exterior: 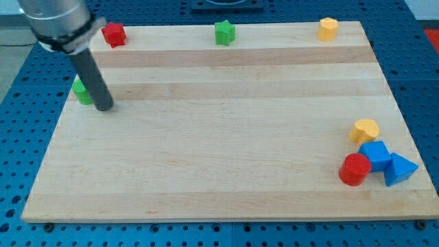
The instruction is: Move the yellow heart right center of the board
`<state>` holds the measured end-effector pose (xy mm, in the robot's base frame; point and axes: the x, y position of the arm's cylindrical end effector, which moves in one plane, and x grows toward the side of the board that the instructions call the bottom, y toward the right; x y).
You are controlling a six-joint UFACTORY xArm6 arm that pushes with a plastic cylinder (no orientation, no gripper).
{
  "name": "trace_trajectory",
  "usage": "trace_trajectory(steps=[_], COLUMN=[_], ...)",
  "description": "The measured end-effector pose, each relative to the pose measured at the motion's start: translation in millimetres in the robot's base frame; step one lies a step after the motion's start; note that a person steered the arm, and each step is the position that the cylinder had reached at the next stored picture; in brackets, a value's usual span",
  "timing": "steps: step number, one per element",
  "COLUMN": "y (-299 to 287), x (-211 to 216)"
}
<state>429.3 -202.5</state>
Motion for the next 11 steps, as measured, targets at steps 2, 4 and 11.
trace_trajectory(steps=[2, 4, 11], y=[134.3, 231.8, 448.5], x=[59.8, 136.1, 146.0])
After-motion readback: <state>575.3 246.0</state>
